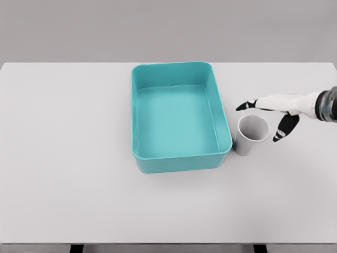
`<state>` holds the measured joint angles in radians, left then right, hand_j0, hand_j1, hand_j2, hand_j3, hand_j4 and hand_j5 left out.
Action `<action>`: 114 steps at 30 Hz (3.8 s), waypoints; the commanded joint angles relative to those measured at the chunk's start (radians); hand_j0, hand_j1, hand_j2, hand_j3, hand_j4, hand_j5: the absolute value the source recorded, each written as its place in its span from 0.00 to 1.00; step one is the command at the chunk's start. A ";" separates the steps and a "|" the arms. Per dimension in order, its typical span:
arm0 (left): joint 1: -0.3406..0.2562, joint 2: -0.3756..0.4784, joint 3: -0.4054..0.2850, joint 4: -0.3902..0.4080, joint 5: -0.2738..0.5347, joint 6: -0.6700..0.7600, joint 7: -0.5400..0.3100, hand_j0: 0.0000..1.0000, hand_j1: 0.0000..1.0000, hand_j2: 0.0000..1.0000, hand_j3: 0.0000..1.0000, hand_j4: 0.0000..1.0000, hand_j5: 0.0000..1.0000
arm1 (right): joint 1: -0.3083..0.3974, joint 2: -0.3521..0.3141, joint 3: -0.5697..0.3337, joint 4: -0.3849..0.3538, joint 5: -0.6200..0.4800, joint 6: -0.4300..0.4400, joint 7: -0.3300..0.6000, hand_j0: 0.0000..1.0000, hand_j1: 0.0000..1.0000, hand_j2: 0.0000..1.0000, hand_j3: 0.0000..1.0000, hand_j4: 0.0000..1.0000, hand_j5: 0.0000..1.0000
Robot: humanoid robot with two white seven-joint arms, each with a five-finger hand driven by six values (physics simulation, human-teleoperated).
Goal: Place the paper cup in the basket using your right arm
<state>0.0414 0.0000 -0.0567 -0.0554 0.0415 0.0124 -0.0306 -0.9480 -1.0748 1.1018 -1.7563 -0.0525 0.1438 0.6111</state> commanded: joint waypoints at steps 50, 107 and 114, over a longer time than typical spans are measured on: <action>0.002 0.000 0.000 0.000 0.000 0.000 0.000 1.00 1.00 1.00 1.00 1.00 1.00 | -0.015 0.024 0.061 -0.002 -0.001 -0.040 0.000 0.88 0.88 0.88 0.88 0.88 0.88; 0.000 0.000 0.000 0.000 0.000 0.000 0.000 1.00 1.00 1.00 1.00 1.00 1.00 | -0.089 -0.033 -0.046 0.000 -0.067 -0.038 0.000 0.68 0.68 0.68 0.68 0.68 0.68; 0.000 0.000 0.000 0.000 0.000 0.000 0.000 1.00 1.00 1.00 1.00 1.00 1.00 | -0.101 -0.005 -0.063 0.000 -0.092 -0.036 0.000 0.68 0.68 0.68 0.68 0.68 0.68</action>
<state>0.0414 0.0000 -0.0567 -0.0554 0.0415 0.0123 -0.0306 -1.0523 -1.0908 1.0483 -1.7563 -0.1361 0.1076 0.6118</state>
